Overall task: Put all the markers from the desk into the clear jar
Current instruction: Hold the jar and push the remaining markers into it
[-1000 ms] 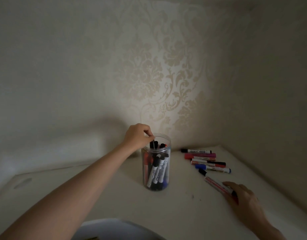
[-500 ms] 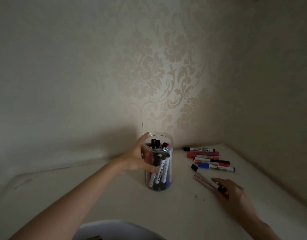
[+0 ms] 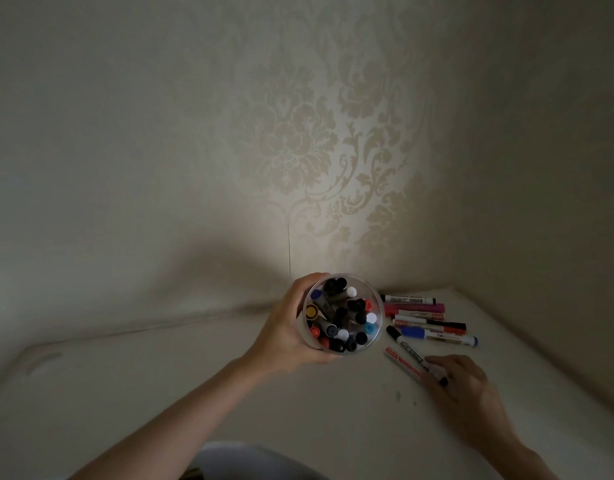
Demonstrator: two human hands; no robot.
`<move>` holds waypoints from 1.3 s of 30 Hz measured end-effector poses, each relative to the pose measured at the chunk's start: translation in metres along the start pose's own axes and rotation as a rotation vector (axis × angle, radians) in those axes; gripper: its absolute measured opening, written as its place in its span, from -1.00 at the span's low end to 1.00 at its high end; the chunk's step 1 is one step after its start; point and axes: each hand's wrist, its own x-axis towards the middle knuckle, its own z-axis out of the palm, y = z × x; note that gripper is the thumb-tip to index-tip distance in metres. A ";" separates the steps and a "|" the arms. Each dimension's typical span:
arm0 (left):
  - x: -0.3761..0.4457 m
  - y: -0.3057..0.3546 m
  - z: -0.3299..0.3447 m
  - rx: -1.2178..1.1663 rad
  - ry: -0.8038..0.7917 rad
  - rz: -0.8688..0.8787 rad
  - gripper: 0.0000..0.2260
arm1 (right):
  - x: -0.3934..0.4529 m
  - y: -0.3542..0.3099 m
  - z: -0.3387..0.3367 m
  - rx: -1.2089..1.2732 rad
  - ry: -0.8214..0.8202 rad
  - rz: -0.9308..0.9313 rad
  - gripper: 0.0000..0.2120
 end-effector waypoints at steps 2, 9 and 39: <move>-0.002 0.000 0.003 0.027 0.017 0.005 -0.08 | -0.001 -0.002 -0.003 0.017 0.022 -0.011 -0.75; -0.006 -0.004 0.018 0.019 0.024 -0.006 -0.08 | -0.005 -0.021 -0.026 0.163 0.042 -0.108 -0.74; 0.010 -0.013 0.016 -0.129 -0.173 -0.132 -0.04 | 0.054 -0.139 -0.048 0.170 -0.196 -0.401 -0.66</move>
